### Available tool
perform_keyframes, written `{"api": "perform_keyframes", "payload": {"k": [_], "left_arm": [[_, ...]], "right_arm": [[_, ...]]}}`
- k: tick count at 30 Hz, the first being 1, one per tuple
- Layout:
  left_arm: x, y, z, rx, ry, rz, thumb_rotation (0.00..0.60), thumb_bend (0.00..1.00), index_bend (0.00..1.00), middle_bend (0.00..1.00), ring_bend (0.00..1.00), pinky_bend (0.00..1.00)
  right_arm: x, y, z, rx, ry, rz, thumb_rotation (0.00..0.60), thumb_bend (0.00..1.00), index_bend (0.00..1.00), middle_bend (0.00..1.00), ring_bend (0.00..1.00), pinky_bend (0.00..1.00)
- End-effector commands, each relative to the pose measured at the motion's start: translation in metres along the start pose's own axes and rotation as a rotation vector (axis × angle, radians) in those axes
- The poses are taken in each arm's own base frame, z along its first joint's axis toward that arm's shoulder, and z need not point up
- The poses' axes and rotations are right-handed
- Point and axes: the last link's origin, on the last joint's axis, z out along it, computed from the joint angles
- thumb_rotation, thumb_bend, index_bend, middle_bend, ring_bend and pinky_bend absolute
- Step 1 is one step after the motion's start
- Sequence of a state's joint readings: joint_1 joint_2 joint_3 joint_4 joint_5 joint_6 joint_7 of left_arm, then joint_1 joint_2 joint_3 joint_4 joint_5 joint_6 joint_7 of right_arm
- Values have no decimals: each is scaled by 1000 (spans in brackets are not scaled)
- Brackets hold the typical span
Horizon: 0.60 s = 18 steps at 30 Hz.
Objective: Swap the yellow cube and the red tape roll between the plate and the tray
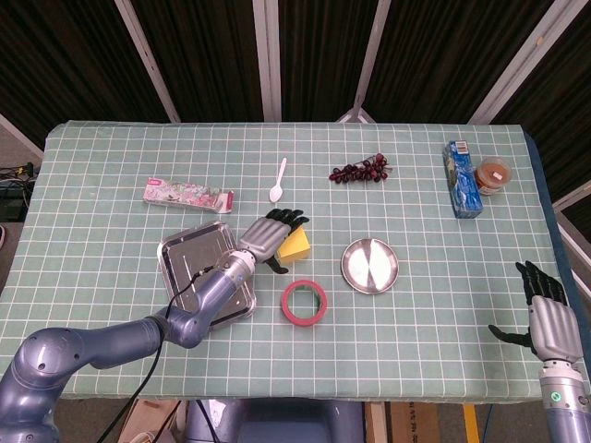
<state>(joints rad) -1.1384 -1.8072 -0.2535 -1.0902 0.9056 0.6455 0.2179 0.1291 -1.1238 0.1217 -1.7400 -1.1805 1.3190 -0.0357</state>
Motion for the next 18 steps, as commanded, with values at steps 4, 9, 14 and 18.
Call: {"api": "perform_keyframes", "payload": {"k": [4,9,14,18], "left_arm": [[-10,5,4,-20,-4,5,600,44,124,60,22,119],[-12,7,6,-41,45,10,600,206,169,173,142,270],[-9,3,6,-44,63,47,600,389,204,269,252,411],[-6,0,4,-37,84,69,600,498,250,339,334,484]], "right_arm": [[0,0,0,1,0,14,600,23,25,0,0,20],[-1,0,0,1,1,23,600,24,29,0,0,20],[0,1,1,-3,5,43,600,24,36,0,0,20],[0,1,1,-2,1,59,600,24,37,0,0,20]]}}
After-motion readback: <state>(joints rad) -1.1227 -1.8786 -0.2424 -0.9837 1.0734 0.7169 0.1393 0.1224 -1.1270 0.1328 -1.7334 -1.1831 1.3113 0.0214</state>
